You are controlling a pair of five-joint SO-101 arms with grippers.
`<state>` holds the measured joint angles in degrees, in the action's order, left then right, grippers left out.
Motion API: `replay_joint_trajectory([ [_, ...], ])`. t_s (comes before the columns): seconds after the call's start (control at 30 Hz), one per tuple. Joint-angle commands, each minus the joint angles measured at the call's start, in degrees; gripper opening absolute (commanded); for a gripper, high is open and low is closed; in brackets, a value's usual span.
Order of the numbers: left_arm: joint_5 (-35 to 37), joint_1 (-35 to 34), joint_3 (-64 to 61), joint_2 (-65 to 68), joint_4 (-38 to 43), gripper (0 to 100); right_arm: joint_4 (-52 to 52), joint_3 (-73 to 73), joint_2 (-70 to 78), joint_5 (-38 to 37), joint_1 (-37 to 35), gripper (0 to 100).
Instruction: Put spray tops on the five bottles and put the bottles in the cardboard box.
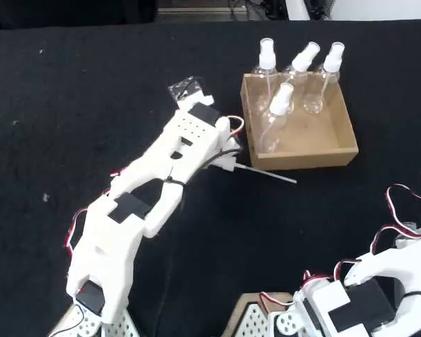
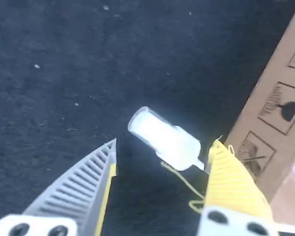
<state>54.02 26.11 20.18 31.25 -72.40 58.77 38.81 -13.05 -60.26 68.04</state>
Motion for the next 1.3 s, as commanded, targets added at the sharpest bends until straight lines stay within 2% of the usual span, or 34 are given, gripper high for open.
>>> replay_joint_trajectory([
  [0.0, 2.55, 1.45, -0.31, -0.44, 1.41, 29, -1.05, -3.38, -0.04, -0.53, 1.41, 1.1],
  [0.2, 2.55, 3.65, -2.24, 2.81, 1.85, 29, -1.05, -3.38, 0.04, -0.53, 1.41, 1.1],
  [0.57, 1.93, 3.74, -2.15, 3.60, 1.76, 28, -1.14, -3.38, 0.04, -2.02, 2.37, 1.1],
  [0.63, -2.02, 3.74, -1.71, 3.60, 1.67, 23, -1.14, -3.30, 0.04, -2.46, 2.37, 1.1],
  [0.77, -12.84, 3.74, -2.15, 3.60, 1.67, 2, -1.14, -3.21, 0.04, -2.46, 3.60, 1.1],
  [0.87, -19.52, 3.56, -1.63, 3.60, -1.67, 6, -1.14, -3.21, 0.04, -2.46, 3.87, 1.1],
  [0.97, -22.68, 2.77, 0.84, 3.60, -5.89, 2, -0.88, -3.21, 0.04, -2.46, 3.60, 1.1],
  [1.17, -34.81, 2.59, 12.44, 3.52, -21.10, 3, -0.70, -0.66, -0.13, -2.11, 1.93, 1.1],
  [1.27, -38.51, 0.66, 18.51, 3.52, -27.78, 3, -0.62, 0.22, -0.57, -0.26, 1.05, 1.1],
])
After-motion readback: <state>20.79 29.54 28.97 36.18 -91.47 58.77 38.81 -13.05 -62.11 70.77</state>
